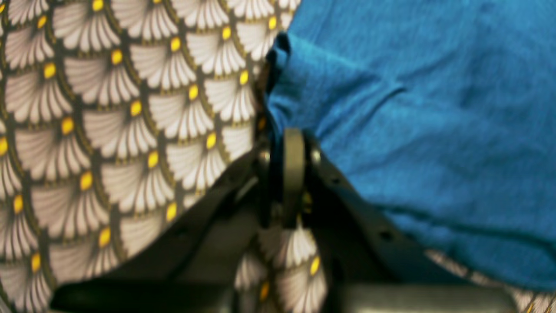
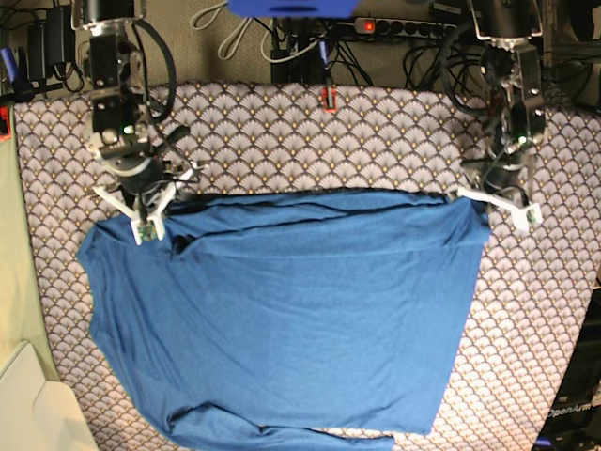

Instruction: Fold the T-shirt properly

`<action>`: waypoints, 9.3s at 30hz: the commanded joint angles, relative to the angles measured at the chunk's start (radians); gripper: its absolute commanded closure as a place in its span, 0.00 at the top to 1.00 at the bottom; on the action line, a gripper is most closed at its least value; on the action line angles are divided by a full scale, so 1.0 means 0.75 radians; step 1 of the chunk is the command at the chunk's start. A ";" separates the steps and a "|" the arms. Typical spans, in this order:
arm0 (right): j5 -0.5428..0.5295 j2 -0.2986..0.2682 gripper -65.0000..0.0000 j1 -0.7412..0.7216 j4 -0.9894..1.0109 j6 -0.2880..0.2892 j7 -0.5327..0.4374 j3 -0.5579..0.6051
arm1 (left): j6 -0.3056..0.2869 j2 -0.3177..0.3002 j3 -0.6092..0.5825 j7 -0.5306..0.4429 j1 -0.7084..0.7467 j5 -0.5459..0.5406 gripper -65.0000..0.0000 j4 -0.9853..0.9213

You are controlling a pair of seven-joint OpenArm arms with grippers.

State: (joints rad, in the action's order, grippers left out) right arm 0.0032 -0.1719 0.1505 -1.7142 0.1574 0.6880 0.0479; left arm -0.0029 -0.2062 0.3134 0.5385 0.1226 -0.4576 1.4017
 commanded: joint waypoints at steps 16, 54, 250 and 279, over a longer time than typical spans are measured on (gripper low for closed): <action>-0.001 -0.028 0.00 0.054 -0.056 0.000 -0.041 -0.006 | -0.003 -0.043 0.009 0.079 0.020 -0.001 0.01 0.127; 0.001 -0.017 0.31 -0.151 0.280 0.143 -0.039 0.001 | -0.003 -0.043 0.009 0.069 0.005 0.001 0.01 0.119; 0.007 0.114 0.44 0.343 -0.183 0.264 -0.110 -0.243 | -0.335 -0.133 0.469 0.304 0.410 0.317 0.48 0.342; 0.003 0.114 0.44 0.406 -0.105 0.270 -0.118 -0.294 | -0.333 -0.019 0.316 0.302 0.271 0.323 0.48 0.327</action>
State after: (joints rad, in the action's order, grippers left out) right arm 0.0040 -0.0818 0.4553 -1.7844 0.3588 0.5915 -0.1703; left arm -0.2516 -0.2108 0.5484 0.7830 0.3359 -0.2089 1.6344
